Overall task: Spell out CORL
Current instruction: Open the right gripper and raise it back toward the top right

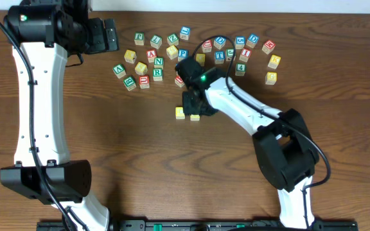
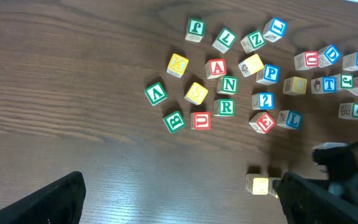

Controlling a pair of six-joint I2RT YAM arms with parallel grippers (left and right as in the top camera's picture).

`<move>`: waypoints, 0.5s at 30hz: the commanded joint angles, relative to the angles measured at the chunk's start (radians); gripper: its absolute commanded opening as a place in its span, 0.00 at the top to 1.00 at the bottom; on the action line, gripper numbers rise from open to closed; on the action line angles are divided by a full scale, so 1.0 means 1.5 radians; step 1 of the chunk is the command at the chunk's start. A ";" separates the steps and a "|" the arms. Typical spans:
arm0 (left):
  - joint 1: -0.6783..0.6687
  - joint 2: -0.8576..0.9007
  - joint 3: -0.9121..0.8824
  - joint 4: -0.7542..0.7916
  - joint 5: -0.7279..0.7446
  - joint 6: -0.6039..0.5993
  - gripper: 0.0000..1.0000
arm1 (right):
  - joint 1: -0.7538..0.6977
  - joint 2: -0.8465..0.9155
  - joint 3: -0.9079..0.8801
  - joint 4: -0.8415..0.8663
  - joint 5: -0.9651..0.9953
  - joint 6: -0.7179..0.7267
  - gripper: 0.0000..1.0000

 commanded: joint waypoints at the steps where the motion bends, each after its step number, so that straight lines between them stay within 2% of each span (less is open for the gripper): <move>1: 0.001 0.008 -0.006 -0.002 -0.008 -0.004 0.02 | -0.020 -0.038 0.061 -0.027 0.008 -0.040 0.51; 10: 0.001 0.008 -0.006 -0.002 -0.008 -0.004 0.02 | -0.099 -0.038 0.276 -0.152 0.006 -0.127 0.45; 15: 0.001 0.008 -0.006 -0.002 -0.008 -0.004 0.02 | -0.137 -0.038 0.297 -0.164 -0.003 -0.126 0.43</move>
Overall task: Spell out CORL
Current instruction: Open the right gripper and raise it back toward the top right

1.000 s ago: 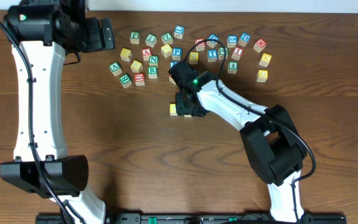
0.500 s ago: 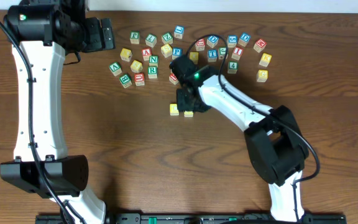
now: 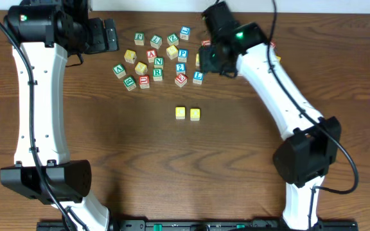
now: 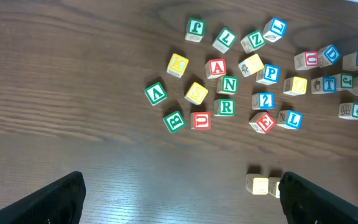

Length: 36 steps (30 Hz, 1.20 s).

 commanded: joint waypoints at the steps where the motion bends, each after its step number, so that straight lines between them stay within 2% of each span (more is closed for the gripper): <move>1: 0.001 0.008 -0.006 -0.002 -0.008 -0.003 0.02 | -0.028 -0.017 0.013 -0.013 -0.007 -0.017 0.43; 6: 0.001 0.008 -0.006 -0.002 -0.008 -0.003 0.02 | -0.067 -0.017 0.013 -0.031 -0.052 -0.017 0.42; 18: 0.001 0.008 -0.006 -0.002 -0.008 -0.003 0.02 | -0.090 -0.017 0.013 0.005 -0.044 -0.017 0.38; 36: 0.001 0.008 -0.006 -0.002 -0.008 -0.003 0.02 | -0.194 -0.016 0.013 0.011 -0.045 -0.026 0.37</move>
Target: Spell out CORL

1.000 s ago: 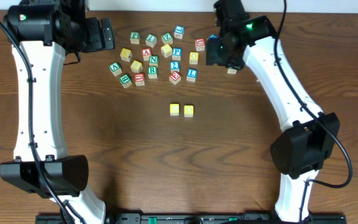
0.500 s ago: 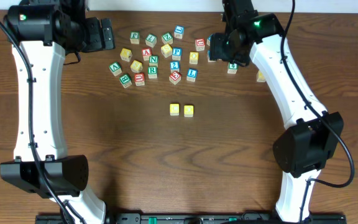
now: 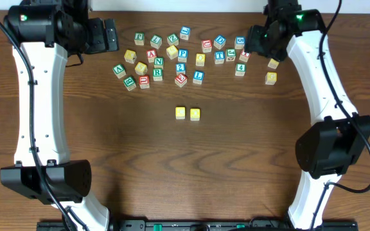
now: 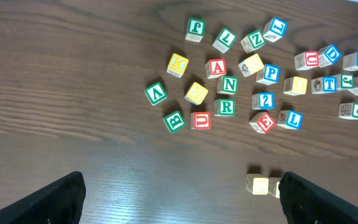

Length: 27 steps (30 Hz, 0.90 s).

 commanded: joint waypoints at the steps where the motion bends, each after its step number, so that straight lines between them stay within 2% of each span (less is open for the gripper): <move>1: 0.001 0.008 -0.006 -0.002 -0.008 -0.003 0.02 | -0.004 -0.015 0.009 0.002 0.000 -0.010 0.37; 14: 0.001 0.008 -0.006 -0.002 -0.008 -0.003 0.02 | 0.013 -0.015 0.009 -0.015 -0.006 -0.010 0.35; 27: 0.001 0.008 -0.006 0.024 -0.008 -0.003 0.02 | 0.014 -0.015 0.009 -0.040 -0.006 -0.066 0.34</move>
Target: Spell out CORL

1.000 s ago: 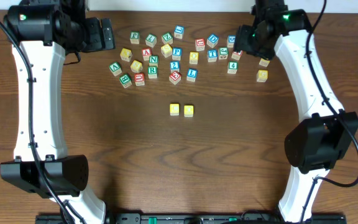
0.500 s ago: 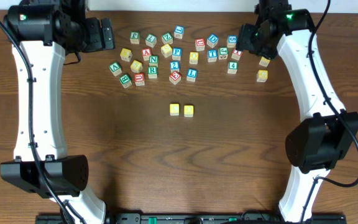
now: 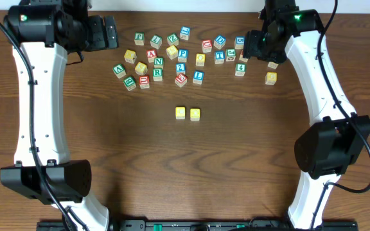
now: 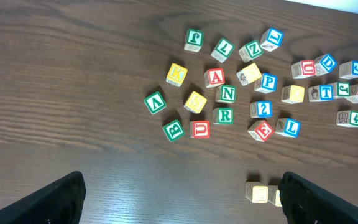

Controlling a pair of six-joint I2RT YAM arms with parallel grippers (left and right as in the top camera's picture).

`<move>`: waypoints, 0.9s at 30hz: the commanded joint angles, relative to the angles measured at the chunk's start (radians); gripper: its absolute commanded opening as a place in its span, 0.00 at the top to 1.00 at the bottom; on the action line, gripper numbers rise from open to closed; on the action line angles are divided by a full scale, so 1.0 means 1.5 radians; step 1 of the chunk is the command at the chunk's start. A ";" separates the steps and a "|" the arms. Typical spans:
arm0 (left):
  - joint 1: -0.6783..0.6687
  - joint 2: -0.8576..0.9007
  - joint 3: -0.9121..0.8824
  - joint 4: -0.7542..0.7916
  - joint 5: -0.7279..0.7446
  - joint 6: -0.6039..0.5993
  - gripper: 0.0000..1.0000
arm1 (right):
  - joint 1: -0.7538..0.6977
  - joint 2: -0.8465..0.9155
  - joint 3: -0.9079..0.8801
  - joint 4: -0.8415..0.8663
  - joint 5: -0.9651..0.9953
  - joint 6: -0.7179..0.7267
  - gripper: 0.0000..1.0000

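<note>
Two yellow blocks lie side by side mid-table, the left one and the right one, which is half hidden behind a finger in the left wrist view. A green R block and a blue L block sit in the scattered pile. My left gripper hovers high at the pile's left end, open and empty. My right gripper is over the pile's right end; its fingers do not show.
Several letter blocks spread in a band across the far side of the wooden table. Stray yellow blocks lie at the far right. The right arm's white links run down the right side.
My left wrist view has shifted a little, so the blocks sit slightly lower and further left in it. The right gripper has edged slightly left over the right-hand blocks. No block has moved.
My right gripper was first down at the two yellow blocks mid-table. Then it was up over the middle of the pile, with both yellow blocks left side by side. Later it stood over the pile's right end, where it still is.
</note>
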 commanded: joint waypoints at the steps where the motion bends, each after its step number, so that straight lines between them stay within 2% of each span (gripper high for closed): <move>1: 0.001 0.008 -0.006 -0.001 -0.007 -0.004 0.02 | 0.003 -0.015 0.009 -0.002 -0.004 -0.022 0.34; 8: 0.001 0.008 -0.006 0.010 -0.003 -0.007 0.02 | 0.003 -0.015 0.009 -0.002 -0.003 -0.030 0.34; 11: 0.001 0.010 -0.006 0.010 -0.003 -0.057 0.02 | 0.003 -0.015 0.009 0.003 -0.004 -0.029 0.34; 14: -0.002 0.018 -0.006 0.012 -0.004 -0.068 0.02 | 0.003 -0.015 0.009 0.008 -0.004 -0.029 0.34; 18: -0.010 0.041 -0.006 0.012 -0.003 -0.069 0.01 | 0.003 -0.015 0.009 0.008 -0.004 -0.029 0.33; 23: -0.039 0.087 -0.006 0.012 -0.004 -0.069 0.06 | 0.003 -0.015 0.009 -0.002 -0.004 -0.029 0.33; 27: -0.060 0.113 -0.006 0.012 -0.004 -0.091 0.06 | 0.003 -0.015 0.009 -0.007 -0.004 -0.029 0.33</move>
